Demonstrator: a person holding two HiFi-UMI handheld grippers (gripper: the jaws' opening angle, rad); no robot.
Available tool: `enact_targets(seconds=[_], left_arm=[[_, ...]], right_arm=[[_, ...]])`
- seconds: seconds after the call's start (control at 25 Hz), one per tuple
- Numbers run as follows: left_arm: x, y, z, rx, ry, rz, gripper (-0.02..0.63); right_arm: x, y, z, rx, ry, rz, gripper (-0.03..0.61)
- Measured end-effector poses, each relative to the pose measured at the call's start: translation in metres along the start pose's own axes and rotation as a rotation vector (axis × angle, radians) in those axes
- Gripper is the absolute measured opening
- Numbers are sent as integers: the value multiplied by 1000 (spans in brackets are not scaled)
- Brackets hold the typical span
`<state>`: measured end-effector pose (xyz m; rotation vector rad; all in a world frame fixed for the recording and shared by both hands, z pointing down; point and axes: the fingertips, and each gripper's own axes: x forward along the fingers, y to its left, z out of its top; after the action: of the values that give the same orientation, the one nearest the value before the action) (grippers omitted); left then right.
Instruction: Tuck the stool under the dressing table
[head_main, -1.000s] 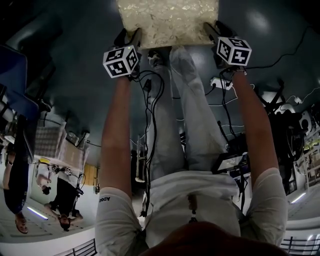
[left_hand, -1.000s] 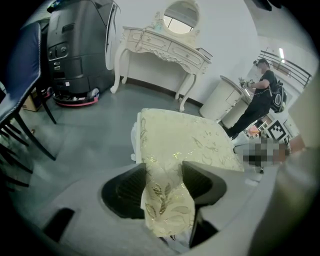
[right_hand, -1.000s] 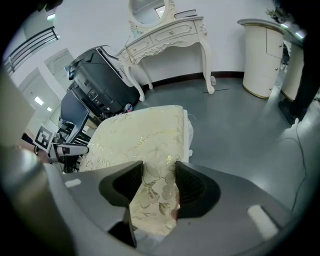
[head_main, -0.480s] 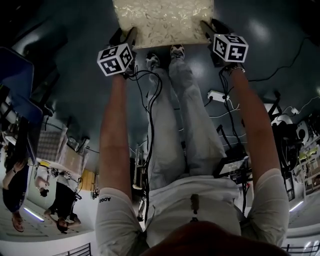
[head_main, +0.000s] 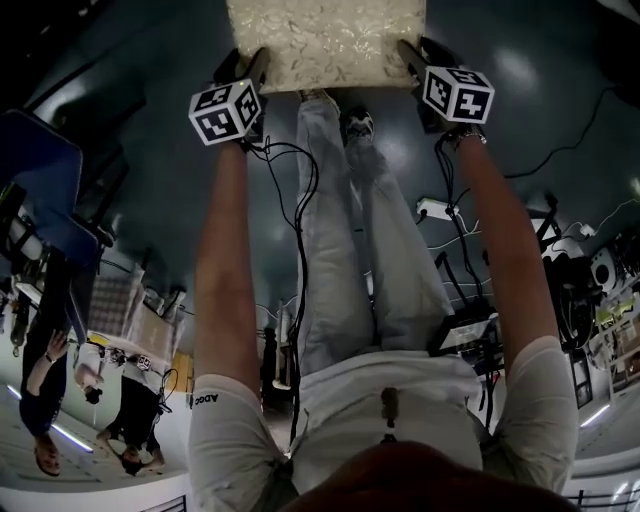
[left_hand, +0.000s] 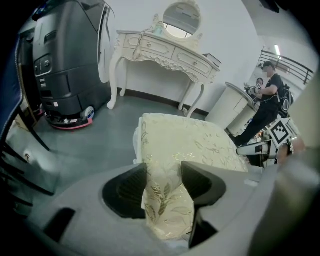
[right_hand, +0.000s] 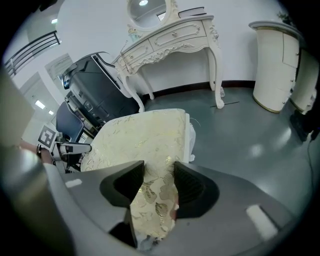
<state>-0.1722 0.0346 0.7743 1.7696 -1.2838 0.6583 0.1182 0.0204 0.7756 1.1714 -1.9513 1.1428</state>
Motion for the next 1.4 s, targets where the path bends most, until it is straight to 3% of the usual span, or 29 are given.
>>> enact_targets(seconds=[0.48,0.8,1.12,1.4], left_arm=[[85,29,91,34,26,-97,218],[91,61,155,75,7,-109,213],[117,67,189,94,26,-117,213],[114,76,208,51,5,-111,213]], right_arm=[[67,-35,81,66,0,-92,196],[84,-10,130,97,-25,-120,195],[104,-21,160,100,-11,-108,195],[113,-18,197,48,-9,-105,196]])
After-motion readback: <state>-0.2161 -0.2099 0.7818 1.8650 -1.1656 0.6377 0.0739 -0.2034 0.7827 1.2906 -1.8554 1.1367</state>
